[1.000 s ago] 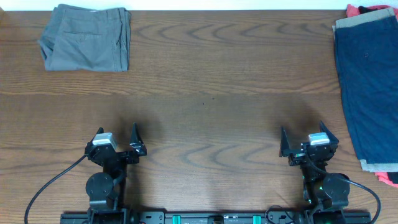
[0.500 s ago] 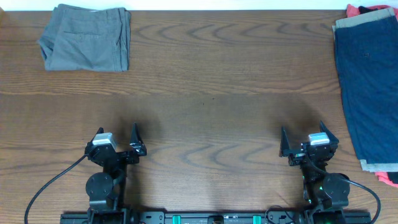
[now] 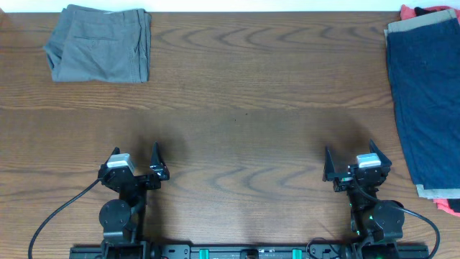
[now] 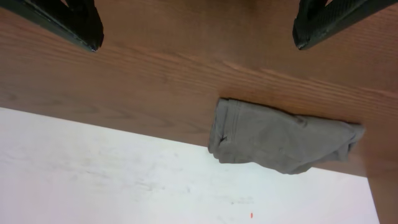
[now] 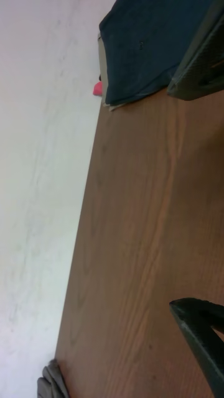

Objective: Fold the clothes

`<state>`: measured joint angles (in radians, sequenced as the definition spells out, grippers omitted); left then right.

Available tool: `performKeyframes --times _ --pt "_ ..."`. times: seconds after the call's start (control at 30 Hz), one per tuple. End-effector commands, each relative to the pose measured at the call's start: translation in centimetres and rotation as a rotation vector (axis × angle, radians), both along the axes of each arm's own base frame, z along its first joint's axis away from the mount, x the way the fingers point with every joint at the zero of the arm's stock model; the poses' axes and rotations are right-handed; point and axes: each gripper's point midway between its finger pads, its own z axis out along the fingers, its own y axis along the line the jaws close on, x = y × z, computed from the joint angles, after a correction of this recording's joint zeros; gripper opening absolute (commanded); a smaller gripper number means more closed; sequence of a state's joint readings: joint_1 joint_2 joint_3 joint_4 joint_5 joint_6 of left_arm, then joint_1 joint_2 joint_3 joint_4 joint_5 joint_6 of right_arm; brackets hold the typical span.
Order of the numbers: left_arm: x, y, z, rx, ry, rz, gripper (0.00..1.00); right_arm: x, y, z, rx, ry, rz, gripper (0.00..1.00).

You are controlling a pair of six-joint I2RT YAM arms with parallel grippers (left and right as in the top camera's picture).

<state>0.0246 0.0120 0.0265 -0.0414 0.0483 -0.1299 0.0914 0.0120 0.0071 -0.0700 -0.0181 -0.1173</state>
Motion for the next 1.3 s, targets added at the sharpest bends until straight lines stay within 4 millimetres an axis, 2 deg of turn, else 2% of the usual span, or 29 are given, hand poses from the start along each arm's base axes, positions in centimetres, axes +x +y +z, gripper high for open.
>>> performKeyframes --times 0.0,0.5,0.53,0.7,0.83,0.9,1.03,1.1,1.27 --pt "-0.1 0.4 -1.6 0.007 0.043 0.023 0.98 0.0 -0.7 0.0 -0.012 -0.001 -0.029 0.99" --pt "-0.1 0.4 -1.6 0.007 0.043 0.023 0.98 0.0 -0.4 0.0 -0.009 -0.003 -0.012 0.99" --pt "-0.1 0.4 -1.6 0.007 0.043 0.023 0.98 -0.1 0.3 0.1 0.016 -0.005 0.025 0.99" --pt "-0.1 0.4 -1.6 0.007 0.043 0.023 0.98 -2.0 6.2 0.8 0.338 0.068 0.369 0.99" --pt "-0.1 0.4 -1.6 0.007 0.043 0.023 0.98 -5.3 10.5 0.9 0.604 0.256 0.646 0.99" --pt "-0.1 0.4 -1.6 0.007 0.043 0.023 0.98 -6.5 11.6 1.0 0.705 0.344 0.723 0.99" --pt "-0.1 0.4 -1.6 0.007 0.043 0.023 0.98 -6.6 11.6 1.1 0.924 0.468 0.684 0.99" --pt "-0.1 0.4 -1.6 0.007 0.043 0.023 0.98 -6.5 11.5 2.2 0.927 0.422 0.700 0.99" --pt "-0.1 0.4 -1.6 0.007 0.043 0.023 0.98 -7.4 11.6 7.4 0.794 0.150 0.833 0.99"
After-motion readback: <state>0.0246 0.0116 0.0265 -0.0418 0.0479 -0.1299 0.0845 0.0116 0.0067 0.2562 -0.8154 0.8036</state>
